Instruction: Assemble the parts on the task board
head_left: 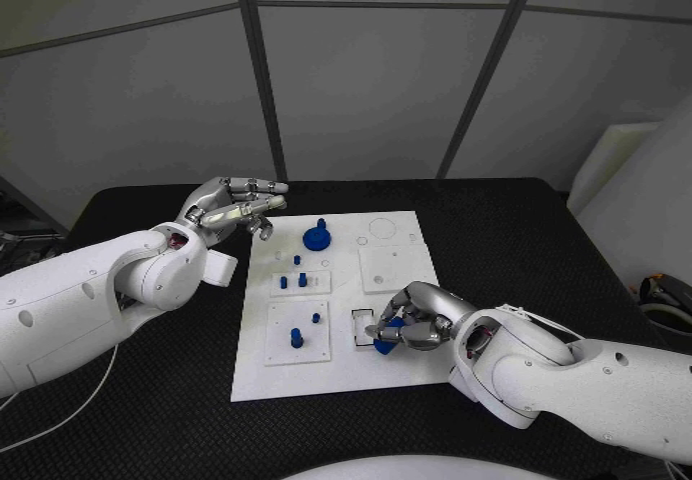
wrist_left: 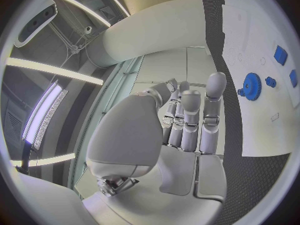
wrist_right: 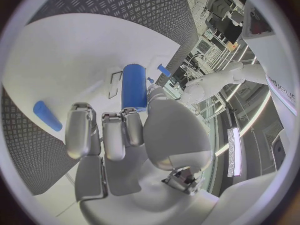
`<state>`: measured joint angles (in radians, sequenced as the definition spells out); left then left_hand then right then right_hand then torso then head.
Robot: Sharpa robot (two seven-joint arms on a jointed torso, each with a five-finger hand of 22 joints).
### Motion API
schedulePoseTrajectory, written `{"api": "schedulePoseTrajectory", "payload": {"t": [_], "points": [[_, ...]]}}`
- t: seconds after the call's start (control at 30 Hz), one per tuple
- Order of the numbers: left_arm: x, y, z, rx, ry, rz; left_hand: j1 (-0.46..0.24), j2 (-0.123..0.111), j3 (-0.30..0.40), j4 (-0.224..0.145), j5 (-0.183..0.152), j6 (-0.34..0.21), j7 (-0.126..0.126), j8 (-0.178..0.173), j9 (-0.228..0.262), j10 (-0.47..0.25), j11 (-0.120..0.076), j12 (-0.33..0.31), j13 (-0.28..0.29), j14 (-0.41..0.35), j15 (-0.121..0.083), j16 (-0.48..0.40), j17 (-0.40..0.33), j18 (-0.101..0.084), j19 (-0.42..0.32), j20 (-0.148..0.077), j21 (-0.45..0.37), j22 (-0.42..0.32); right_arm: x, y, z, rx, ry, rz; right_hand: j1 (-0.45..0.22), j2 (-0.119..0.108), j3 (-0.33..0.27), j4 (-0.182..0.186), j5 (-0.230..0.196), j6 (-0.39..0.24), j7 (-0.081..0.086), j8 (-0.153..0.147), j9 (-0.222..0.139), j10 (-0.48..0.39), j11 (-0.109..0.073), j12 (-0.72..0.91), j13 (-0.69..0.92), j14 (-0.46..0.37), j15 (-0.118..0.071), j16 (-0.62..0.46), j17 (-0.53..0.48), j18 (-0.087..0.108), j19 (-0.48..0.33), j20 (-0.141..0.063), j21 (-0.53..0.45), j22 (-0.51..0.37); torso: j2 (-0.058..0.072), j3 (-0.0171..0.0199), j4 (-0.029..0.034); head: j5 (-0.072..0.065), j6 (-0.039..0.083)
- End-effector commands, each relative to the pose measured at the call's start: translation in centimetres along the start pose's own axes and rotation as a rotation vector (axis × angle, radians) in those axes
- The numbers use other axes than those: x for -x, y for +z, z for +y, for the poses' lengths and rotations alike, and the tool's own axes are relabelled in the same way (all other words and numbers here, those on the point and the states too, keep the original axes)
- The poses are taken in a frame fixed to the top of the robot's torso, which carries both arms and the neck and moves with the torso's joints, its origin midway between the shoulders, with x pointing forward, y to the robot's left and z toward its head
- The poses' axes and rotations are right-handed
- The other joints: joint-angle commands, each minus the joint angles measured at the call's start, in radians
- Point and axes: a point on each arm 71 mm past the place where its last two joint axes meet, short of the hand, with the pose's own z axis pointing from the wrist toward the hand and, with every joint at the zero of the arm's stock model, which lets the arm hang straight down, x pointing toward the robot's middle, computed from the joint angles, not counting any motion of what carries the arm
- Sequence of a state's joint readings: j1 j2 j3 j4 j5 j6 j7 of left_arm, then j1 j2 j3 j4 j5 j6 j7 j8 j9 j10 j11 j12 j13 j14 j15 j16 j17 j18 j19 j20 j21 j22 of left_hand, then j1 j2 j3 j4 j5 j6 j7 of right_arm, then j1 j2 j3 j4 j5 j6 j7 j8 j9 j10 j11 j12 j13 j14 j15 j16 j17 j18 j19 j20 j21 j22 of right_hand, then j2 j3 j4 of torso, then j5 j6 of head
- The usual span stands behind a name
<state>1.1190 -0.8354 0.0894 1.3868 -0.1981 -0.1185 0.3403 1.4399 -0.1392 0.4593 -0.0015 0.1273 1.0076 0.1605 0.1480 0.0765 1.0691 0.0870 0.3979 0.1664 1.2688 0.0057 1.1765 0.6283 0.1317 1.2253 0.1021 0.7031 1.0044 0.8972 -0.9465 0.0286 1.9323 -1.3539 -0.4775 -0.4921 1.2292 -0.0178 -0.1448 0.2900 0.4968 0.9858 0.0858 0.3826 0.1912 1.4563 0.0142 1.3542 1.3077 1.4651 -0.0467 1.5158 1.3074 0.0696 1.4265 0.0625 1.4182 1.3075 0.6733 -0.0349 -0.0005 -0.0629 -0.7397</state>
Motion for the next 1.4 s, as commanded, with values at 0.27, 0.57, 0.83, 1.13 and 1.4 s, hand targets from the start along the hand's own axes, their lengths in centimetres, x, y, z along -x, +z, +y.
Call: {"api": "schedulePoseTrajectory", "payload": {"t": [0.27,0.57,0.83,1.13,1.4], "points": [[-0.1,0.0,-0.1,-0.005,-0.006,0.01,-0.006,0.004,-0.003,0.0,-0.001,-0.006,0.004,0.004,-0.002,-0.009,0.001,0.009,0.003,-0.006,0.002,0.0,-0.002,0.038,-0.003,0.002,-0.007,-0.001,-0.2,0.6,0.0,0.005,-0.011,0.004,0.055,0.004,-0.001,-0.012,-0.013,0.013,-0.002,0.006,0.009,0.003,-0.009,-0.006,0.051,0.082,-0.011,0.004,0.143,-0.02,0.009,-0.006,0.007,0.082,0.0,0.0009,-0.0031,0.006,0.001],[-0.1,0.0,-0.1,-0.004,-0.006,0.009,-0.007,0.004,-0.004,0.0,-0.001,-0.008,0.005,0.003,-0.002,-0.01,0.001,0.011,0.003,-0.007,0.002,0.001,-0.003,0.038,-0.003,0.002,-0.008,-0.002,0.1,0.6,0.1,0.035,-0.007,-0.029,0.12,0.014,0.009,-0.022,-0.022,0.042,-0.018,0.028,0.031,-0.017,-0.022,-0.058,0.009,0.081,-0.021,0.003,0.143,-0.019,0.008,-0.014,0.005,0.081,0.0,0.0021,-0.003,0.005,0.003],[-0.2,0.1,-0.1,-0.003,-0.006,0.009,-0.008,0.004,-0.004,0.0,-0.001,-0.013,0.007,0.001,-0.003,-0.012,0.003,0.014,0.004,-0.007,0.002,0.001,-0.003,0.038,-0.003,0.003,-0.009,-0.002,0.4,0.5,0.1,0.055,-0.004,-0.061,0.19,0.034,0.025,-0.032,-0.039,0.062,-0.038,0.056,0.066,-0.023,-0.039,-0.108,-0.025,0.082,-0.036,0.004,0.146,-0.02,0.009,-0.028,0.005,0.083,-0.001,0.0024,-0.0033,0.004,0.006],[-0.1,0.1,0.0,-0.002,-0.006,0.009,-0.009,0.004,-0.005,-0.001,-0.001,-0.014,0.008,0.0,-0.004,-0.013,0.003,0.014,0.005,-0.006,0.003,0.002,-0.002,0.038,-0.003,0.003,-0.01,-0.002,0.9,0.4,-0.4,0.056,-0.02,-0.088,0.209,0.037,0.029,-0.033,-0.051,0.059,-0.041,0.064,0.08,-0.02,-0.043,-0.117,-0.03,0.083,-0.039,0.005,0.15,-0.021,0.012,-0.032,0.008,0.086,0.001,0.0024,-0.0034,0.002,0.009],[-0.2,0.2,0.1,0.001,-0.008,0.01,-0.009,0.004,-0.005,-0.001,-0.001,-0.014,0.008,0.0,-0.004,-0.013,0.003,0.014,0.005,-0.006,0.003,0.002,-0.002,0.038,-0.003,0.003,-0.01,-0.002,1.6,0.4,-1.3,0.053,-0.032,-0.119,0.205,0.024,0.018,-0.017,-0.055,0.005,-0.018,0.032,0.078,-0.032,-0.026,-0.147,-0.05,0.083,-0.029,0.005,0.152,-0.021,0.01,-0.027,0.006,0.085,0.0,0.0017,-0.0031,-0.004,0.013]]}}
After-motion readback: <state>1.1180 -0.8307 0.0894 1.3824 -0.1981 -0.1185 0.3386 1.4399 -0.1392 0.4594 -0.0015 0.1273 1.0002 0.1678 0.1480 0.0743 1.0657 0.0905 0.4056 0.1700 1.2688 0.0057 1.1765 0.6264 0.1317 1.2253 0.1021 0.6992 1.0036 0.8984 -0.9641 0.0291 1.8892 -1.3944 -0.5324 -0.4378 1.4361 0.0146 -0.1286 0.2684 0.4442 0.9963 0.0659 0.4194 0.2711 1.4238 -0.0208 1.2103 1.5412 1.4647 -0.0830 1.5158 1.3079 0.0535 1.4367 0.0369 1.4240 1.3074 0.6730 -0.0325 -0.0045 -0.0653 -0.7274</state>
